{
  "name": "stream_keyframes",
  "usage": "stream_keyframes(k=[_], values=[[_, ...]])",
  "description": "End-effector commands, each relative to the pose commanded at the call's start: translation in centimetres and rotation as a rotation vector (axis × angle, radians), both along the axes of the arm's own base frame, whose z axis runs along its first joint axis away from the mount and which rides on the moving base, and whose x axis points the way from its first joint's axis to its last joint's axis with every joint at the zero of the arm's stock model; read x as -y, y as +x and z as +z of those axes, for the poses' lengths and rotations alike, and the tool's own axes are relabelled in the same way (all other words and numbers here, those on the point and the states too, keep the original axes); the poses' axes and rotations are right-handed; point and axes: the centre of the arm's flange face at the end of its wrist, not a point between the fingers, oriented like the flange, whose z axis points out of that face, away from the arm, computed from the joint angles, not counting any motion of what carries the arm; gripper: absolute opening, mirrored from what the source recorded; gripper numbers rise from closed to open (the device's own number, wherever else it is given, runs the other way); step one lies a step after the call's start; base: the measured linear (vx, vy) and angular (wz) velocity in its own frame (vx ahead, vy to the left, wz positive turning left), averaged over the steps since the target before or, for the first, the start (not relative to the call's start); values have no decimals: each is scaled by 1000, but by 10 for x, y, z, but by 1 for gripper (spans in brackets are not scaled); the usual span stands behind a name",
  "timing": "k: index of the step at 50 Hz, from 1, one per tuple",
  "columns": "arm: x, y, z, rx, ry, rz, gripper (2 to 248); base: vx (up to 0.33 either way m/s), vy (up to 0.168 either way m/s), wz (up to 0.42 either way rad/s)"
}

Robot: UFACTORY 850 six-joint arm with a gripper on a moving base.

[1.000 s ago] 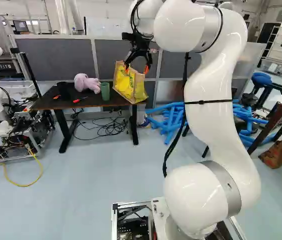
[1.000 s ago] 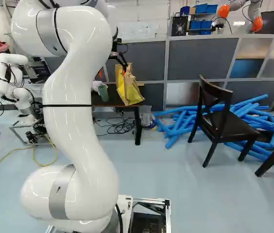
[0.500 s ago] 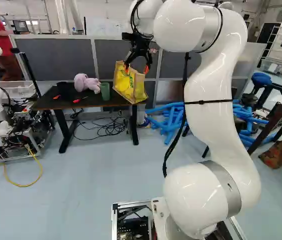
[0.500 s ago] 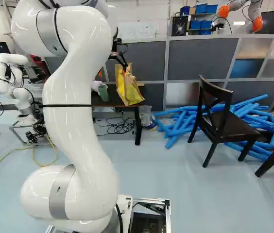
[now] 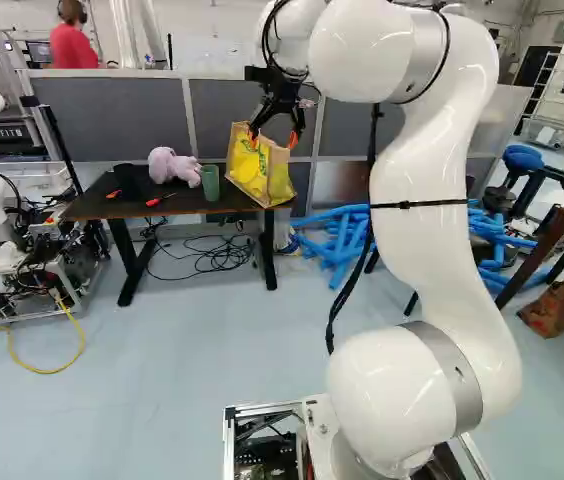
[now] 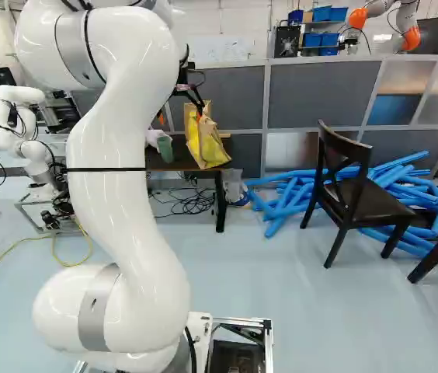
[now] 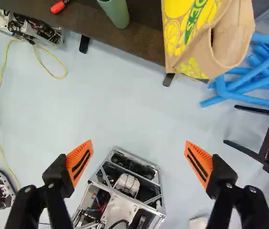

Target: Pick up the bag on the ground and place it on the table

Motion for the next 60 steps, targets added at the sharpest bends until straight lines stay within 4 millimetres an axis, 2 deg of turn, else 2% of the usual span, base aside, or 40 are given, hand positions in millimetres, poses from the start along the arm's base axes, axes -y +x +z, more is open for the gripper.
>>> stream_keyframes(k=[27, 60], values=[[6, -9, -17, 64, -4, -43, 247, 0, 0, 0], [20, -35, -54, 199, -11, -126, 247, 0, 0, 0]])
